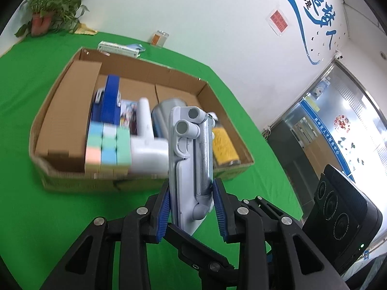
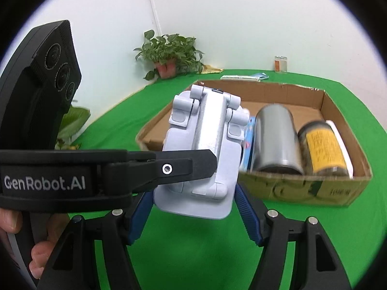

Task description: Organize rigid objects

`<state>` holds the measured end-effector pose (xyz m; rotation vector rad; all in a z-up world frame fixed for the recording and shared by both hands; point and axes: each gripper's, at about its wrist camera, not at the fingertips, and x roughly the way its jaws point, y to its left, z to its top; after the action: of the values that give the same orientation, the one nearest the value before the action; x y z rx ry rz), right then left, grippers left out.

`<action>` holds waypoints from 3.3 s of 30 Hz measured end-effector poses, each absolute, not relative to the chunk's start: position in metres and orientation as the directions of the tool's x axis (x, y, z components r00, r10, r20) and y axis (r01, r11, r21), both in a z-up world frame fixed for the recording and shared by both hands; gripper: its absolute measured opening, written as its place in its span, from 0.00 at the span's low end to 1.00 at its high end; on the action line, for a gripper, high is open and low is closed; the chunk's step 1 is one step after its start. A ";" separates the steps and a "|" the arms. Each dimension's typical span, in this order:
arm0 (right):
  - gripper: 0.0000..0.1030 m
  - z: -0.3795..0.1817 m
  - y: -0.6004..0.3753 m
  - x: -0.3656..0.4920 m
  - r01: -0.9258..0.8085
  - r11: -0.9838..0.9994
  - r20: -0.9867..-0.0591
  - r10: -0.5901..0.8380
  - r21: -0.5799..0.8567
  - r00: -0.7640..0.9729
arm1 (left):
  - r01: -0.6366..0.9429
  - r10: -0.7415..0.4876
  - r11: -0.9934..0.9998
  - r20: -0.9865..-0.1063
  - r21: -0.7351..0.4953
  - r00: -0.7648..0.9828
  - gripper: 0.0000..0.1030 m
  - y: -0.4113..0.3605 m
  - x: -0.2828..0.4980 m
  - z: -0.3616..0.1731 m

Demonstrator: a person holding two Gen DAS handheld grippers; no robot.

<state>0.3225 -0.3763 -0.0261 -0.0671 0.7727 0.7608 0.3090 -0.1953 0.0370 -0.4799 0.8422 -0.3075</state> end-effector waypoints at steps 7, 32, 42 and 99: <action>0.64 -0.012 -0.353 0.359 -0.647 0.729 -0.666 0.598 0.221 0.446 | 0.062 -0.448 0.848 -0.649 -0.526 0.615 0.29 -0.173 0.366 0.057; 0.65 -0.048 -0.206 0.409 -0.665 0.668 -0.789 0.584 0.334 0.190 | -0.140 -0.469 0.773 -0.706 -0.618 0.531 0.30 -0.018 0.439 0.009; 0.89 -0.003 -0.261 0.370 -0.696 0.690 -0.716 0.587 0.199 0.378 | -0.145 -0.068 0.950 -0.638 -0.276 0.767 0.90 -0.052 0.372 0.070; 1.00 -0.037 -0.456 0.294 -0.422 0.907 -0.617 0.327 -0.010 0.716 | -0.203 0.150 0.979 -0.574 -0.028 0.805 1.00 -0.255 0.284 0.008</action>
<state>0.2942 -0.4561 -0.0369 -0.1539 0.6523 0.4161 0.2845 -0.2552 0.0082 -0.0896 0.6060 0.1892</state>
